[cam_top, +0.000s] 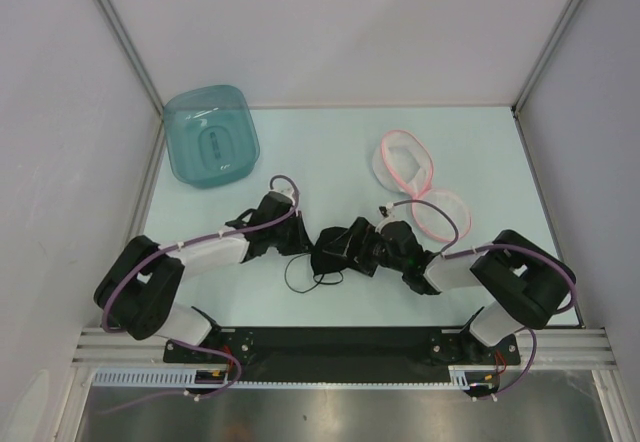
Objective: Place the bra in the laundry bag and zip it closed
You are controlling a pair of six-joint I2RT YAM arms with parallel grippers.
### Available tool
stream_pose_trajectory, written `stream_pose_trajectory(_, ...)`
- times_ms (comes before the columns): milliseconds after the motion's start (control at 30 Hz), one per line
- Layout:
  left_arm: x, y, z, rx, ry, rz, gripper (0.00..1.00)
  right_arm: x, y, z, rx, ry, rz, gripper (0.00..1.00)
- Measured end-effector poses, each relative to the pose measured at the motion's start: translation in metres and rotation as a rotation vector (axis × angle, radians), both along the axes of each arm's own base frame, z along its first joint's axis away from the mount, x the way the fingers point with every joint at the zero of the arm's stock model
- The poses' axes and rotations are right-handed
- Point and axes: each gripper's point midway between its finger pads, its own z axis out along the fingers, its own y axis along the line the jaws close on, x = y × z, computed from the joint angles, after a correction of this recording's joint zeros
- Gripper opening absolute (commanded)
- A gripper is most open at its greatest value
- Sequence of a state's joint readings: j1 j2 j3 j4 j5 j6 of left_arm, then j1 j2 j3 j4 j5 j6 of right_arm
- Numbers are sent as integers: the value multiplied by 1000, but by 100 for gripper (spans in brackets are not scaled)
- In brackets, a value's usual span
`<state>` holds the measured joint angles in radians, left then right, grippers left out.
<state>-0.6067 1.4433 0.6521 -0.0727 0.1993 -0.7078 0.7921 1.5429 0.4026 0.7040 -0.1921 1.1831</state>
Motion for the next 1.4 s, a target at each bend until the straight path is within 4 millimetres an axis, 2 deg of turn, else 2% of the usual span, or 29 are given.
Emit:
stream_pose_trajectory(167,-5,-7,1,16,-11,-23,8,-1,-1,-4,-8,14,-3,98)
stream_pose_trajectory(367,-5,-3,-2,45,-13,-7,9,4,-4,-6,-7,27,-23,100)
stream_pose_trajectory(500,-6,4,-5,76,-12,0,23,6,-6,-6,-4,30,-25,100)
stream_pose_trajectory(700,-3,13,9,83,-47,16,27,0,-17,-4,3,25,-15,100)
stream_pose_trajectory(967,5,23,21,66,-76,38,16,7,-42,10,-2,3,-28,100)
stream_pose_trajectory(1167,-12,21,10,66,-46,-5,12,-4,-61,20,-85,-13,-11,100)
stream_pose_trajectory(1267,-20,17,5,68,-34,-33,11,-3,-78,17,-149,1,-35,93)
stream_pose_trajectory(1367,-23,12,5,64,-37,-50,10,2,-99,13,-207,8,-78,68)
stream_pose_trajectory(1400,-24,11,5,62,-36,-55,10,4,-105,12,-231,11,-88,54)
